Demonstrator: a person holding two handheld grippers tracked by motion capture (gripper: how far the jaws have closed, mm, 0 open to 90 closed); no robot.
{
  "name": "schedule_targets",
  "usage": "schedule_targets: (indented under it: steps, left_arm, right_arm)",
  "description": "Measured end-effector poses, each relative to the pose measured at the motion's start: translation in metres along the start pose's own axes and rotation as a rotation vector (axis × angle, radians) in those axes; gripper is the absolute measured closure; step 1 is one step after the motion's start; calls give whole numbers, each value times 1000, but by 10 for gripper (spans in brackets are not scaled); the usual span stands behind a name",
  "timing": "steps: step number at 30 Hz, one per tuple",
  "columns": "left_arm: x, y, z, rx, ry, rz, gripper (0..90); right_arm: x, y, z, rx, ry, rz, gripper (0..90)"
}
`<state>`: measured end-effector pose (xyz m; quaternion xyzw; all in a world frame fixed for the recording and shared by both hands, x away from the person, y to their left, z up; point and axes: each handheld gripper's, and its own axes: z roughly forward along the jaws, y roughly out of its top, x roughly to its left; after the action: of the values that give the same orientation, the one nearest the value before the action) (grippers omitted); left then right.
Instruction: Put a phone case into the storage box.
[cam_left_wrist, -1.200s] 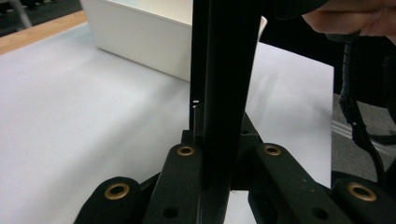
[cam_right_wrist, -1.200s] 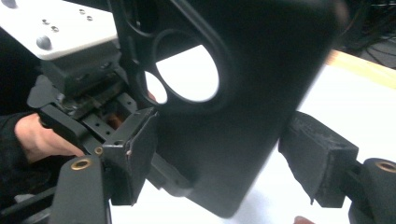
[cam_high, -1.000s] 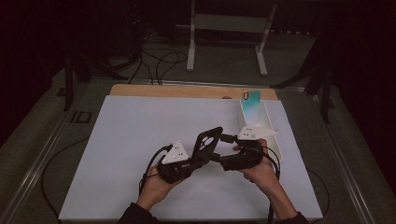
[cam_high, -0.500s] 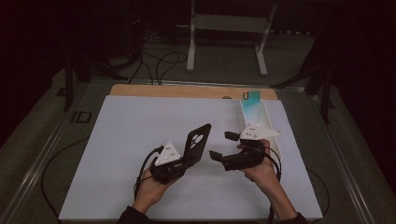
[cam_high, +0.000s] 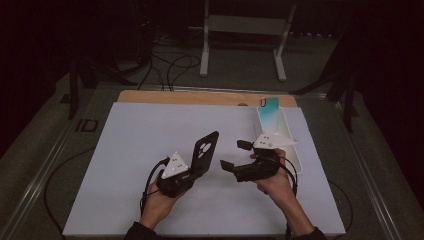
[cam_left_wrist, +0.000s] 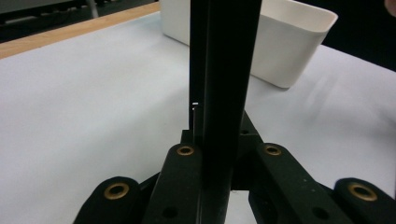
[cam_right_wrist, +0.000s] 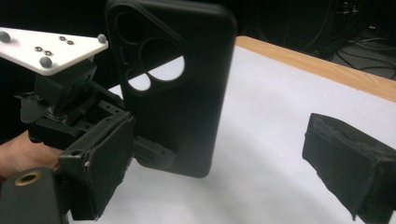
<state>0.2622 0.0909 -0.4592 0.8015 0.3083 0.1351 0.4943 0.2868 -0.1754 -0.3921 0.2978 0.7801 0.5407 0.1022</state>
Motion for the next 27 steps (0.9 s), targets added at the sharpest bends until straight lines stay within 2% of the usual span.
schedule_targets:
  steps: [13,20,27]
  left_arm:
    - [-1,-2,2,5,22,-10,850]
    - [-1,-2,3,9,30,-9,850]
    - [-4,-2,5,13,29,-8,850]
  right_arm:
    - [11,10,14,-18,6,14,89]
    - [18,18,21,-22,-16,16,91]
    - [25,23,28,-28,-44,23,132]
